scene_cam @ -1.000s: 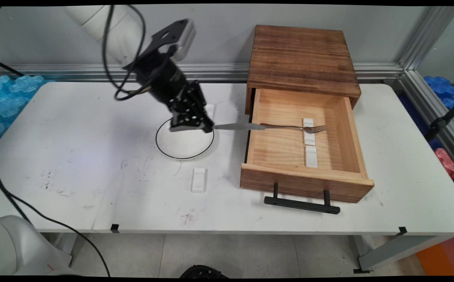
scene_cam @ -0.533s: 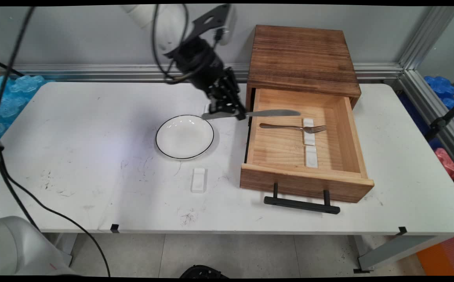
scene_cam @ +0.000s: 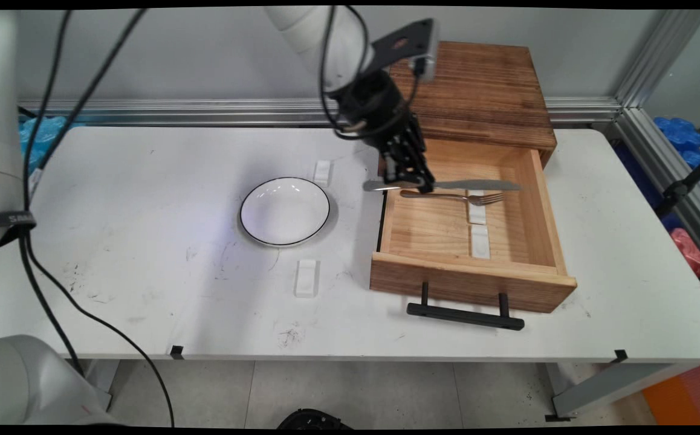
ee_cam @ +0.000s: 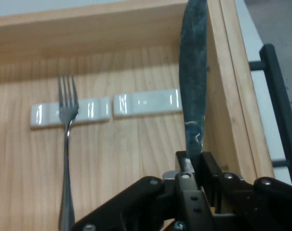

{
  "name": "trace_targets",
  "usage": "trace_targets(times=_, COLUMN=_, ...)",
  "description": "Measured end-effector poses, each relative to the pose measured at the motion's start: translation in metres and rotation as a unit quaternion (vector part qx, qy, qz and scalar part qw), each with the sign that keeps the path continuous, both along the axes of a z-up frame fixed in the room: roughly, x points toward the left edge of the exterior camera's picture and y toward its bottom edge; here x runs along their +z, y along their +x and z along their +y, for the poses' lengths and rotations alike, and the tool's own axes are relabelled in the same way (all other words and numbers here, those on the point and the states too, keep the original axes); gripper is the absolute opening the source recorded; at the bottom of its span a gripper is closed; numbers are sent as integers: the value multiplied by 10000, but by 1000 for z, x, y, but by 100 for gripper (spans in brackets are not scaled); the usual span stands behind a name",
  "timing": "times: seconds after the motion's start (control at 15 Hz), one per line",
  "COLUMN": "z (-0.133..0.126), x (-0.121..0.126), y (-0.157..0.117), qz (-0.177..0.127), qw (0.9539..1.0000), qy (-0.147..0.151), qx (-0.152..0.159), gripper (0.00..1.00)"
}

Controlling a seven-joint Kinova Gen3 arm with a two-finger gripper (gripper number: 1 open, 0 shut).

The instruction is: Place the picked object into the drawer

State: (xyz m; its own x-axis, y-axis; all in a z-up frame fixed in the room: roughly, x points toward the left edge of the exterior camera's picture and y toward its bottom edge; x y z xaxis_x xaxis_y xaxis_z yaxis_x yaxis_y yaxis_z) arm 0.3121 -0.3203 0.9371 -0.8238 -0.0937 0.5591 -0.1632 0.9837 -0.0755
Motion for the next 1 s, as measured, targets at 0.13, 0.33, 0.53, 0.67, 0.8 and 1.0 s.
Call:
trace_targets(times=0.13, z=-10, x=-7, y=-19, qz=-22, qw=10000, qy=39, qx=-35, gripper=0)
trace_targets(times=0.33, z=-22, x=-19, y=-41, qz=-60, qw=9999, qy=123, qx=-43, gripper=0)
trace_targets(times=0.53, z=-31, x=-33, y=-59, qz=-120, qw=9996, qy=241, qx=-26, gripper=0)
trace_targets(times=0.67, z=-35, x=-41, y=-65, qz=-156, qw=9994, qy=301, qx=-9, gripper=0)
trace_targets(times=0.8, z=-38, x=-49, y=-72, qz=-197, qw=9992, qy=359, qx=11, gripper=0)
trace_targets(times=1.0, z=-43, x=-59, y=-79, qz=-256, qw=9987, qy=430, qx=39, gripper=0)
